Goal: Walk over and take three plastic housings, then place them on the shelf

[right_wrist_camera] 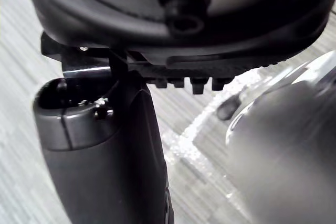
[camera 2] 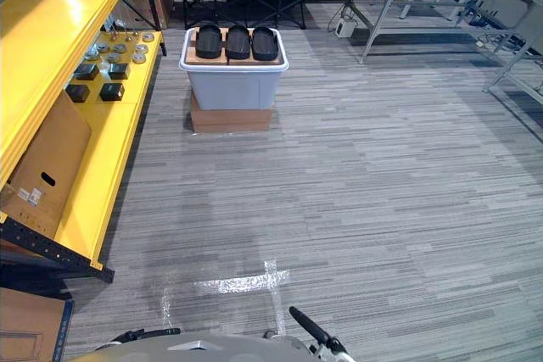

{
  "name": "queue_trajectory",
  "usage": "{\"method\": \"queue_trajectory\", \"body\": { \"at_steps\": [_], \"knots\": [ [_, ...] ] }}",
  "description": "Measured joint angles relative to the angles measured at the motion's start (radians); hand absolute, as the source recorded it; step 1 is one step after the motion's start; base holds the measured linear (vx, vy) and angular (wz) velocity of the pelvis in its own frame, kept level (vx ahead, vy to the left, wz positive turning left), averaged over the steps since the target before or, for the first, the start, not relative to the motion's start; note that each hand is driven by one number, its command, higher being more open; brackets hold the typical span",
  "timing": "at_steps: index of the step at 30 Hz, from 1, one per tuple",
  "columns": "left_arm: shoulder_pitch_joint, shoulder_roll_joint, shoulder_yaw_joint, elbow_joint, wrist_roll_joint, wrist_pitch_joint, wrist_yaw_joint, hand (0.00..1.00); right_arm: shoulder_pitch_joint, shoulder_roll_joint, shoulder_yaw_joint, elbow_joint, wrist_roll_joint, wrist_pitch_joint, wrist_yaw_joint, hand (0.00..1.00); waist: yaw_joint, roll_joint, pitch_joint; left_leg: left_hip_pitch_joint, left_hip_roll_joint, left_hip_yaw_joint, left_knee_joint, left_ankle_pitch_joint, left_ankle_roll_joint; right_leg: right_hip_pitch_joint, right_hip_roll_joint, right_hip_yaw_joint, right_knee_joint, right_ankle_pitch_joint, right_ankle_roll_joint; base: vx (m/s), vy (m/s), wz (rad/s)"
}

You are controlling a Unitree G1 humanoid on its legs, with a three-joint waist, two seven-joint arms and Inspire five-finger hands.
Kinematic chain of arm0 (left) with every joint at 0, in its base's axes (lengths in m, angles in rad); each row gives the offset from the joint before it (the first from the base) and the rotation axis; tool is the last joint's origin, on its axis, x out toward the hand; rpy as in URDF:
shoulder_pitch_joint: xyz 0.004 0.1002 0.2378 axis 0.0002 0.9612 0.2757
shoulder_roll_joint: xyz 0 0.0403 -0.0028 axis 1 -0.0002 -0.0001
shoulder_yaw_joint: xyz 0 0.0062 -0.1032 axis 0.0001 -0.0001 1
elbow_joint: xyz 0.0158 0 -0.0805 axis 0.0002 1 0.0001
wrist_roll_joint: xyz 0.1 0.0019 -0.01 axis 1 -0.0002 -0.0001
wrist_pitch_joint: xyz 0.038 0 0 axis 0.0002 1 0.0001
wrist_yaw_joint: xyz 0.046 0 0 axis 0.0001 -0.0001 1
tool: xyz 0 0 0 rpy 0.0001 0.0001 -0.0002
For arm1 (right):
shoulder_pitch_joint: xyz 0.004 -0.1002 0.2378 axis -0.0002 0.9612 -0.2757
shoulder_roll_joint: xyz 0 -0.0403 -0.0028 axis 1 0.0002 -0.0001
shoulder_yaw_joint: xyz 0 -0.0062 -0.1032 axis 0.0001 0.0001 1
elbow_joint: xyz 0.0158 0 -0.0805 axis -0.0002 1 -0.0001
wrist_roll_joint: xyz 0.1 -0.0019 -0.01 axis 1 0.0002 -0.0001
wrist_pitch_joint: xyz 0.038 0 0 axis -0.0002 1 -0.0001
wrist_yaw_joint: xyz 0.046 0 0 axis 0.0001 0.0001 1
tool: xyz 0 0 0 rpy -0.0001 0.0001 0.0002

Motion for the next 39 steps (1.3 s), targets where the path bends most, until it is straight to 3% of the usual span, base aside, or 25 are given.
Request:
{"method": "queue_trajectory", "body": {
  "at_steps": [12,16,25,39],
  "knots": [
    [-0.025,-0.043,-0.036,-0.13,-0.188,-0.12,0.032,1.0,-0.042,0.01,0.039,-0.119,0.001,-0.083,-0.042,1.0,-0.006,-0.005,0.009,0.009,0.0,0.005,-0.028,0.017,-0.011,-0.005,-0.001,-0.005,0.0,0.001,0.001,-0.03,-0.014,0.0],
    [-0.019,-0.042,-0.036,-0.143,-0.213,-0.124,0.032,1.0,-0.039,0.013,0.044,-0.119,0.024,-0.091,-0.044,1.0,-0.006,-0.005,0.009,0.012,-0.001,0.007,-0.033,0.018,-0.01,-0.005,-0.002,-0.005,0.0,0.001,0.001,0.0,0.0,0.0],
    [-0.004,-0.057,-0.027,-0.196,-0.332,-0.15,0.04,1.0,-0.012,0.042,0.041,-0.161,0.166,-0.167,-0.066,1.0,-0.006,-0.005,0.009,0.014,-0.002,0.007,-0.032,0.017,-0.01,-0.004,-0.003,-0.011,0.002,0.001,0.001,0.0,0.0,0.0],
    [0.037,-0.077,-0.008,-0.185,-0.273,-0.149,0.041,1.0,0.02,0.051,0.002,-0.153,0.123,-0.161,-0.073,1.0,-0.004,-0.009,0.006,0.015,-0.002,0.006,-0.028,0.02,-0.007,0.0,-0.004,-0.02,0.003,0.002,0.0,-0.01,-0.005,0.0]
  ]
}}
